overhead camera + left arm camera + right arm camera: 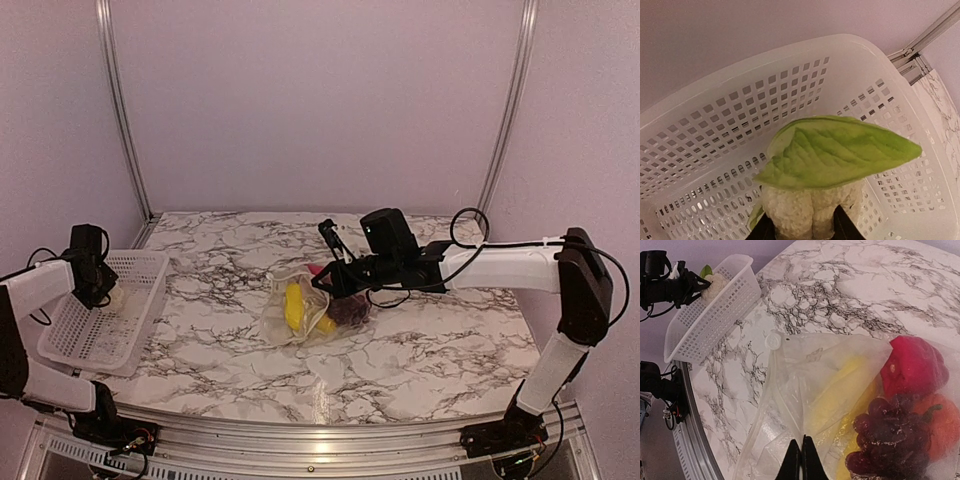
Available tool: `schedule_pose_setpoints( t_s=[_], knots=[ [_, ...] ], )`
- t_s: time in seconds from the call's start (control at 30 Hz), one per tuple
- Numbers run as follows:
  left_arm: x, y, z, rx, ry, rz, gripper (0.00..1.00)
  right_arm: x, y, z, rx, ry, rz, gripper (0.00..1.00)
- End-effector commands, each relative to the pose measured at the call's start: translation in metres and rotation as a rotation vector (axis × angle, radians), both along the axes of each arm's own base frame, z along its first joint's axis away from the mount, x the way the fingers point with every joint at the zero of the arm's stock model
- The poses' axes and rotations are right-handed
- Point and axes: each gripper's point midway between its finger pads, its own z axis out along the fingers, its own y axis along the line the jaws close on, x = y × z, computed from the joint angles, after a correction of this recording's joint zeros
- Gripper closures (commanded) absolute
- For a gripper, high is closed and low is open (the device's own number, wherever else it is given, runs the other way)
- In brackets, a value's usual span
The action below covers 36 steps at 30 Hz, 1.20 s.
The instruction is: Open the zip-top bag and remove the fake food
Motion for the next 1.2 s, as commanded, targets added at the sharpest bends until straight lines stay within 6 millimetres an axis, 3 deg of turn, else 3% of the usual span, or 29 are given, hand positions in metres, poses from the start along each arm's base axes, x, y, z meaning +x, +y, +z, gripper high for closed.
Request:
schedule_pose_setpoints(
  t_s=[0.0, 0.13, 0.37, 0.57, 0.7, 0.77, 0.93, 1.17],
  knots=[
    [0.017, -0.001, 0.014, 0.014, -0.027, -0.054, 0.56, 0.009, 0.006, 0.010, 0.016, -0.021, 0.012, 1.00],
    [0.029, -0.011, 0.033, 0.012, -0.118, -0.145, 0.33, 0.009, 0.008, 0.013, 0.024, -0.023, 0.018, 1.00],
    [0.043, -0.048, 0.076, -0.020, -0.316, -0.380, 0.18, 0.009, 0.012, 0.016, 0.038, -0.019, 0.031, 1.00],
    [0.047, -0.129, 0.114, -0.097, -0.585, -0.778, 0.18, 0.010, 0.014, 0.021, 0.049, -0.019, 0.036, 1.00],
    [0.033, -0.179, 0.128, -0.095, -0.685, -0.988, 0.19, 0.009, 0.015, 0.023, 0.057, -0.016, 0.040, 1.00],
    [0.023, -0.214, 0.132, -0.144, -0.749, -1.094, 0.22, 0.008, 0.016, 0.024, 0.065, -0.011, 0.043, 1.00],
    [0.004, -0.286, 0.113, -0.238, -0.727, -1.305, 0.36, 0.006, 0.020, 0.028, 0.077, -0.010, 0.053, 1.00],
    [-0.010, -0.368, 0.089, -0.346, -0.643, -1.446, 0.53, 0.007, 0.026, 0.033, 0.092, -0.010, 0.056, 1.00]
  ],
)
